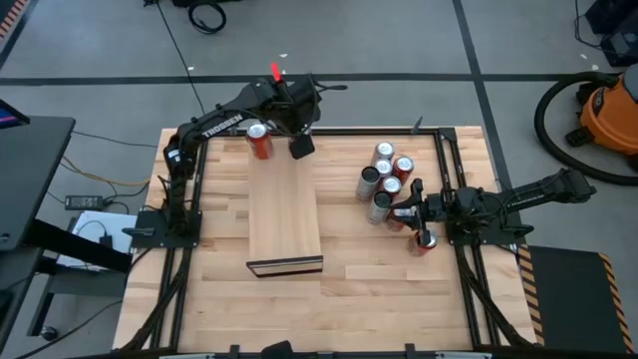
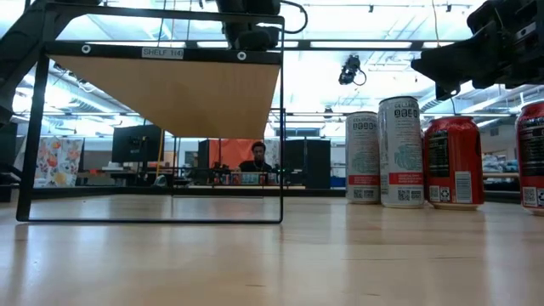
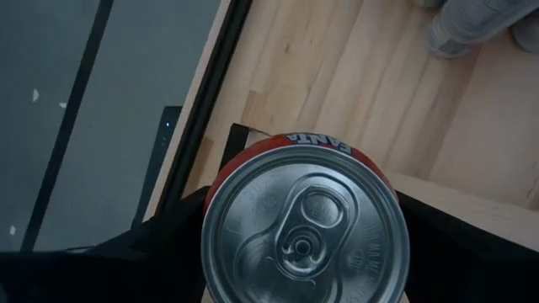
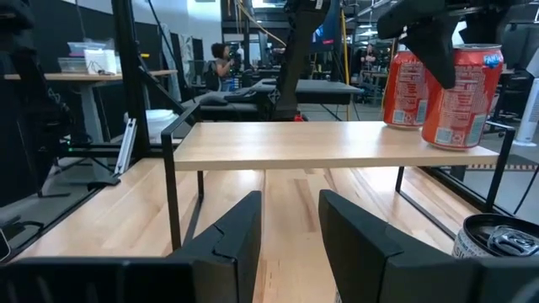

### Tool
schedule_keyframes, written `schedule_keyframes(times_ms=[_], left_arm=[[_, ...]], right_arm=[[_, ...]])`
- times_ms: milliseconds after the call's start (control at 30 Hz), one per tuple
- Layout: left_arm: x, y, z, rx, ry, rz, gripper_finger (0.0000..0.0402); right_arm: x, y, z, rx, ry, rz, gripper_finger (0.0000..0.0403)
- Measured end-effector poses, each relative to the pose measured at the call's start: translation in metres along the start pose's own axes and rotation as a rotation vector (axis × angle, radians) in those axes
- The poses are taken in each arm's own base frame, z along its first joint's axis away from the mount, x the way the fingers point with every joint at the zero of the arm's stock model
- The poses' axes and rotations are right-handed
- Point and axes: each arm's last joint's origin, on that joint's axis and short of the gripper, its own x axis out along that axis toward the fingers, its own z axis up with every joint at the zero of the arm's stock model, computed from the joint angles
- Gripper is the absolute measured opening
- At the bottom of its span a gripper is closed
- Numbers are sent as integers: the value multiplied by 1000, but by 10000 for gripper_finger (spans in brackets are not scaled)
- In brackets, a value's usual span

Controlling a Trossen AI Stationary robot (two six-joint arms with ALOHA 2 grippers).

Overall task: Place canned beverage on shelf
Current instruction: Align the orange soda can with the other orange soda can on the shelf, then put the top white and black soda can on the shelf

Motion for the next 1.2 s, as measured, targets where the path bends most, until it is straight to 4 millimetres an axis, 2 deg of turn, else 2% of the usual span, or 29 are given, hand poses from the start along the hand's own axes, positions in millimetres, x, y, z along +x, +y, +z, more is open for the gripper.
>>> schedule_keyframes(times_ms=[367, 600, 733, 933, 1200], left_arm=[[5, 2, -3, 27, 47, 54, 365], [2, 3, -2, 64, 47, 90, 372], [-10, 5, 1, 56, 7, 100, 373], [-39, 8, 8, 42, -107, 123, 373], [-47, -16, 16, 175, -177, 130, 373]], right_arm=[[0, 0, 0, 0, 0, 0, 130], [0, 0, 0, 0, 0, 0, 130], [0, 0, 0, 0, 0, 0, 130], [0, 0, 0, 0, 0, 0, 130], [0, 0, 0, 0, -2, -1, 130]])
